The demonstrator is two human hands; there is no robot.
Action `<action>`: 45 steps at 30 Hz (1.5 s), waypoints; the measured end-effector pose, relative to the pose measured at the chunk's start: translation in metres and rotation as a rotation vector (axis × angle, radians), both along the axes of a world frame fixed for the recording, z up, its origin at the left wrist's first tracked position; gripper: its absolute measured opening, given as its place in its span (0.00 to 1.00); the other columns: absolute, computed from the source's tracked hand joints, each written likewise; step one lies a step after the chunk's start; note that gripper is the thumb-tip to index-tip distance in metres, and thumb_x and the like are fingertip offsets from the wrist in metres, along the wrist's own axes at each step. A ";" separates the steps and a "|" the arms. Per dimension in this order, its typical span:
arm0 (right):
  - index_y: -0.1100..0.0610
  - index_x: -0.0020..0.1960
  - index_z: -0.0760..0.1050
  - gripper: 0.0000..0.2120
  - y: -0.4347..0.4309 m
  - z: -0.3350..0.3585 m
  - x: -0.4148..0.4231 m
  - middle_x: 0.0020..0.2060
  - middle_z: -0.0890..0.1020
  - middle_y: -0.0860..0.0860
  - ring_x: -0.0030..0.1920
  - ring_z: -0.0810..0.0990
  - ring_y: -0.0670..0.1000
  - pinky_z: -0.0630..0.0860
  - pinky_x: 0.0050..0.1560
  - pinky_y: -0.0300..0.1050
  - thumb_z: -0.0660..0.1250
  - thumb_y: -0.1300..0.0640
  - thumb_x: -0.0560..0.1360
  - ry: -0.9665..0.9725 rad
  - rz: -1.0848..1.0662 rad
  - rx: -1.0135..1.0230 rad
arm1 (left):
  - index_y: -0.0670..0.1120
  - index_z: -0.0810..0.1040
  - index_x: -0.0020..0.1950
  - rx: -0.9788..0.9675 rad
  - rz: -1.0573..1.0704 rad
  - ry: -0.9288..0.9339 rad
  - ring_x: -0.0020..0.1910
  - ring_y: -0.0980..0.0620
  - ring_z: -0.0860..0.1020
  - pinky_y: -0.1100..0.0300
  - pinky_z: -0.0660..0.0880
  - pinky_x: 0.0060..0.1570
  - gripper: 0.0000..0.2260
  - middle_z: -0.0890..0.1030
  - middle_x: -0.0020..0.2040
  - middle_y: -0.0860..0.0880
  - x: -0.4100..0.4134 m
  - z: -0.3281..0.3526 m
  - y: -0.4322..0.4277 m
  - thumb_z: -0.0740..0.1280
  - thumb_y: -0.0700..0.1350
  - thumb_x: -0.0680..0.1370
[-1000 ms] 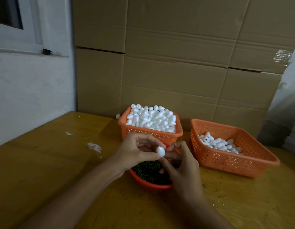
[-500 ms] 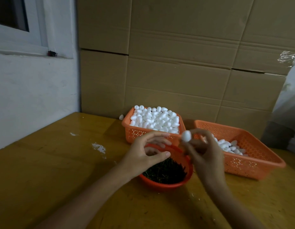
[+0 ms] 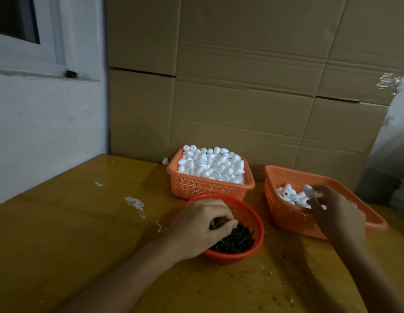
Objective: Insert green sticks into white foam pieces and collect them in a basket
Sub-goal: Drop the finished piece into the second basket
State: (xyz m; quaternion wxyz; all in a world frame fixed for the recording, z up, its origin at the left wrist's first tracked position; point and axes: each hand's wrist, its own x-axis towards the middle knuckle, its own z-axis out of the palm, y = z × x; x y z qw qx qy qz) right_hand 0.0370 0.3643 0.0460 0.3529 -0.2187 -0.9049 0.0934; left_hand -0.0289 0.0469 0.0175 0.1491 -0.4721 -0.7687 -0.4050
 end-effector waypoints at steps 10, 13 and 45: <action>0.51 0.68 0.79 0.17 -0.100 0.011 0.008 0.64 0.80 0.49 0.65 0.75 0.52 0.72 0.60 0.49 0.63 0.47 0.83 -0.008 0.447 0.035 | 0.56 0.77 0.68 0.016 0.056 -0.032 0.60 0.59 0.77 0.61 0.78 0.57 0.13 0.79 0.59 0.61 -0.002 -0.002 0.001 0.66 0.50 0.84; 0.41 0.69 0.76 0.25 -0.143 -0.009 0.009 0.65 0.79 0.39 0.67 0.73 0.41 0.68 0.71 0.47 0.48 0.35 0.82 -0.327 0.669 0.077 | 0.60 0.68 0.76 0.016 0.074 -0.060 0.69 0.62 0.71 0.63 0.73 0.66 0.19 0.72 0.68 0.62 -0.001 -0.001 -0.001 0.61 0.52 0.84; 0.49 0.58 0.79 0.23 -0.150 -0.023 0.001 0.54 0.84 0.44 0.56 0.80 0.45 0.71 0.63 0.49 0.48 0.40 0.87 -0.477 0.646 0.179 | 0.54 0.42 0.86 -0.710 0.566 -0.300 0.84 0.47 0.36 0.43 0.46 0.82 0.33 0.34 0.85 0.47 -0.118 0.067 0.020 0.54 0.62 0.85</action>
